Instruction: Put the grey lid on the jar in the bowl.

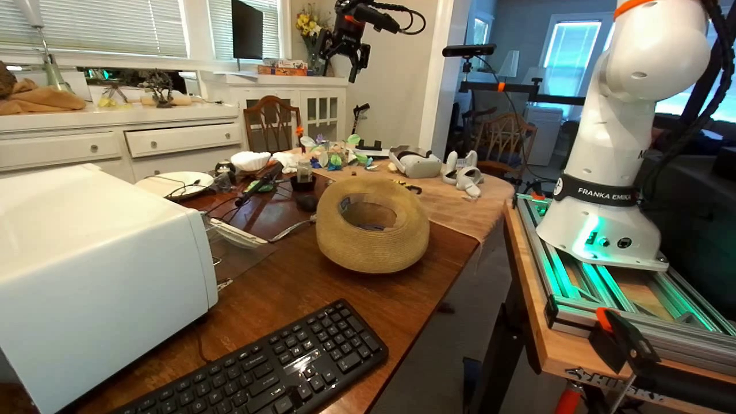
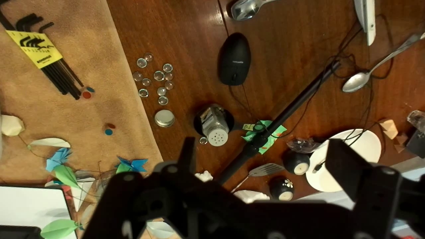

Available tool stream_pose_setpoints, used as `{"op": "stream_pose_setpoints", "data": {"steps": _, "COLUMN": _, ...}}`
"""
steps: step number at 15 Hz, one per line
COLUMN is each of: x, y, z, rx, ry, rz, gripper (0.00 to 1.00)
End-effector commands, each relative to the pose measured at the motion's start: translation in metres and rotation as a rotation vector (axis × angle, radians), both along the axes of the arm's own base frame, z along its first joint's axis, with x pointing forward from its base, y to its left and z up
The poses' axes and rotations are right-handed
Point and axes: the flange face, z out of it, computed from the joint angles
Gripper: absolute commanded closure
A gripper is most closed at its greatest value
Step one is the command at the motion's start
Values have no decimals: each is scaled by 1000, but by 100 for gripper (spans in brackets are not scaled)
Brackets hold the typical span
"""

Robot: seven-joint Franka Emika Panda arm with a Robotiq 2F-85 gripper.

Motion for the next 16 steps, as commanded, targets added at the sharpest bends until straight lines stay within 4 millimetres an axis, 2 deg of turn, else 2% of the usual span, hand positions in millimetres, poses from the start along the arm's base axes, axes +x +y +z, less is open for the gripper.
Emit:
{"op": "stream_pose_setpoints", "data": {"steps": 1, "x": 10, "y": -38, "z": -4, "rx": 2, "ry": -7, "rz": -107, "gripper": 0}}
{"op": "stream_pose_setpoints", "data": {"steps": 4, "x": 22, "y": -91, "z": -15, "rx": 6, "ry": 15, "rz": -264, "gripper": 0}}
{"op": "stream_pose_setpoints", "data": {"steps": 8, "x": 44, "y": -142, "z": -43, "rx": 0, "ry": 50, "rz": -372, "gripper": 0}}
{"op": "stream_pose_setpoints", "data": {"steps": 12, "x": 70, "y": -169, "z": -76, "rx": 15, "ry": 71, "rz": -474, "gripper": 0}}
{"op": "stream_pose_setpoints", "data": {"steps": 16, "x": 98, "y": -166, "z": -112, "rx": 34, "ry": 112, "rz": -628, "gripper": 0}}
